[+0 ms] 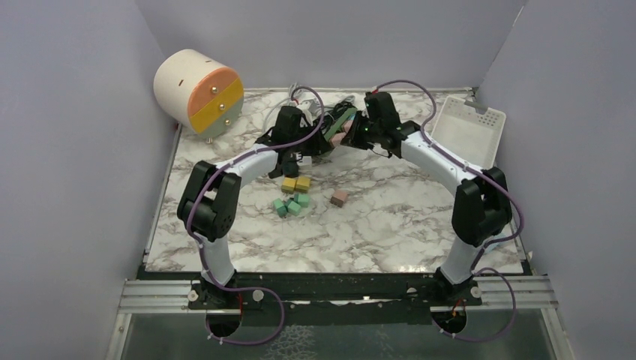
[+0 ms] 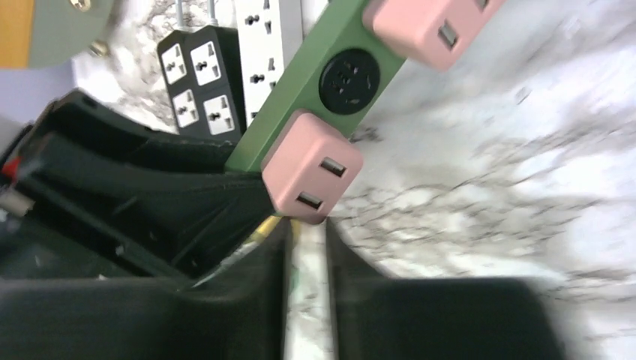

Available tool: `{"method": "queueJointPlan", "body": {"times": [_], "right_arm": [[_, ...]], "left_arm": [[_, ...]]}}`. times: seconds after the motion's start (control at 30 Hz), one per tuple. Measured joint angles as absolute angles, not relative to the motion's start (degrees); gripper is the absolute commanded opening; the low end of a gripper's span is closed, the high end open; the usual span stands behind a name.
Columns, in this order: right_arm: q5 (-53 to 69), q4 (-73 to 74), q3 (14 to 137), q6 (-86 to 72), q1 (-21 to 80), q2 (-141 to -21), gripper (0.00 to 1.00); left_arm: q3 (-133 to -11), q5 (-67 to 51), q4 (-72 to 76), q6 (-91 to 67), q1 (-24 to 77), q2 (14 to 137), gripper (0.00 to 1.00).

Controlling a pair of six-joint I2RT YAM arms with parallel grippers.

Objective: Pull the plug off the socket

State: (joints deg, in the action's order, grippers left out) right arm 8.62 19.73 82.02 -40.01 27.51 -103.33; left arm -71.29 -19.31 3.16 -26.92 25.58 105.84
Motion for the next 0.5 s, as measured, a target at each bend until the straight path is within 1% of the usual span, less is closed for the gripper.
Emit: {"method": "queueJointPlan", "body": {"times": [0.07, 0.13, 0.27, 0.3, 0.33, 0.4, 0.43, 0.47, 0.5], "right_arm": [[5.4, 20.3, 82.5, -36.9, 27.7, -101.4, 0.01], [5.3, 20.1, 82.5, -34.7, 26.9, -98.8, 0.01], [13.0, 16.1, 80.2, -35.3, 23.3, -94.6, 0.01], [14.3, 15.6, 79.8, -35.6, 22.5, -94.3, 0.03], [15.1, 15.5, 79.7, -35.5, 21.9, -94.3, 0.15], [16.0, 16.0, 79.7, -35.0, 21.6, -95.1, 0.48], [16.2, 16.5, 79.7, -34.6, 21.7, -95.6, 0.59], [16.3, 17.3, 80.0, -33.5, 21.8, -96.3, 0.68], [16.5, 18.1, 80.4, -33.3, 21.8, -97.1, 0.74]], "left_arm": [[-71.8, -18.7, 2.4, -26.7, 25.6, 105.9, 0.0], [-71.9, -18.3, 1.3, -26.5, 25.6, 105.9, 0.0], [-72.0, -17.8, -0.7, -26.2, 25.8, 106.6, 0.0], [-72.1, -17.8, -0.8, -26.2, 25.8, 106.8, 0.0], [-72.2, -17.7, -0.8, -26.2, 25.8, 107.0, 0.0], [-72.4, -17.6, -0.9, -26.2, 25.8, 107.0, 0.0], [-72.6, -17.6, -0.9, -26.1, 25.8, 107.0, 0.0], [-72.6, -17.5, -0.9, -26.0, 25.8, 107.0, 0.0], [-72.6, -17.5, -1.0, -25.8, 25.8, 107.0, 0.0]]}}
